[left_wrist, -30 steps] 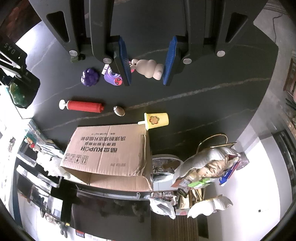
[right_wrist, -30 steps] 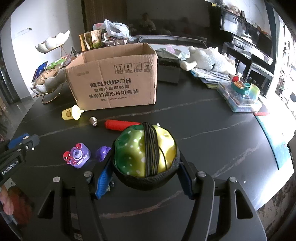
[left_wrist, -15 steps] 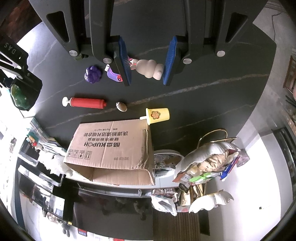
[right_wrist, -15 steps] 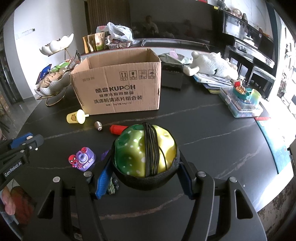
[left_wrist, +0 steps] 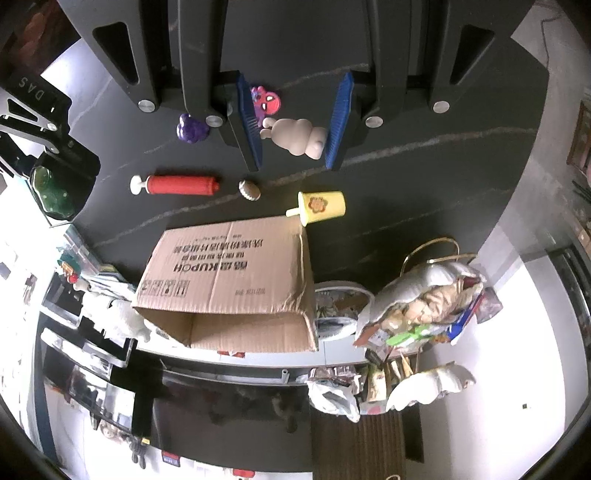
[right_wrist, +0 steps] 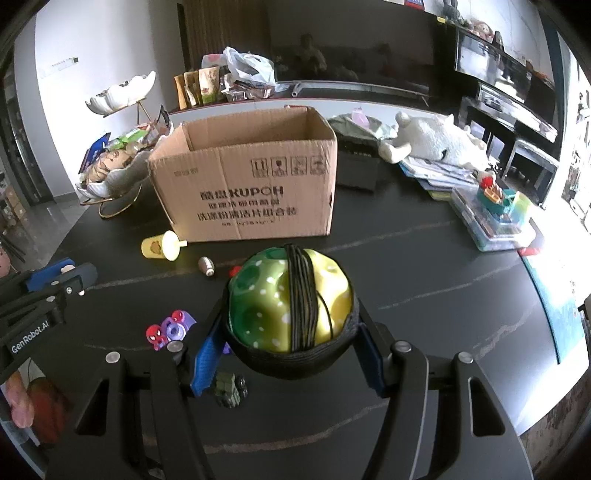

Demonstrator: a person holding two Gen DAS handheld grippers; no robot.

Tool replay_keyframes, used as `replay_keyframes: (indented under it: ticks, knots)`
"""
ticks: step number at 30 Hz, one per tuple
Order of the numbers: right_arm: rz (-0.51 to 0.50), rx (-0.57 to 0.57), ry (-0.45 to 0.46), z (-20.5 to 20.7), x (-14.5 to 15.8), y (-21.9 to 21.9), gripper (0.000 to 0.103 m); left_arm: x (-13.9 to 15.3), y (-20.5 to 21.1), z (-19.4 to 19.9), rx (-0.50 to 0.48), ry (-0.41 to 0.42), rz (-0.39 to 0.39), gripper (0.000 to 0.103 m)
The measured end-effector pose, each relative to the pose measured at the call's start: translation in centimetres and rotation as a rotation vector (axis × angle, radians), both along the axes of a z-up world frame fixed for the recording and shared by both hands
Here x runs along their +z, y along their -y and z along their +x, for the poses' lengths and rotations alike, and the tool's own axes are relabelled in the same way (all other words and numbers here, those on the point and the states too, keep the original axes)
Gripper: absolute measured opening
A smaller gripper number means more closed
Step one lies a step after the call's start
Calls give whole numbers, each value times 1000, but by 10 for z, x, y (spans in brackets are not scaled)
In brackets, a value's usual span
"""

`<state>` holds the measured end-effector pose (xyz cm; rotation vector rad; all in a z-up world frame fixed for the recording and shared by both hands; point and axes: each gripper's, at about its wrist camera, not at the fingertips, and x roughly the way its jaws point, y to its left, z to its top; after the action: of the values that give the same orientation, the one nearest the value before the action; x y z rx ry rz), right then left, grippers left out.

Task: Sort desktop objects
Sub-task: 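Carry the figurine with the left tool while the right tool carries the ball over the box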

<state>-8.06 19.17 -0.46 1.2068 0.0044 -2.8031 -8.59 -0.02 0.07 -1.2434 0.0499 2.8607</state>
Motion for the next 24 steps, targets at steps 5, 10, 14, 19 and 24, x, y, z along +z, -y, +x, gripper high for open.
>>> replay_keyframes:
  ticks: [5, 10, 14, 19, 24]
  knots:
    - [6, 16, -23, -6, 11, 6, 60, 8, -4, -7, -16, -8, 3, 32]
    - [5, 30, -35, -13, 18, 10, 60, 15, -5, -13, -25, -16, 8, 32]
    - [5, 36, -39, -19, 22, 11, 60, 21, -6, -18, -24, -25, 3, 32]
    - [10, 40, -45, -26, 26, 14, 60, 28, -8, -23, -32, -41, -9, 32]
    - [4, 45, -36, -33, 27, 14, 60, 33, -7, -30, -33, -46, 0, 32]
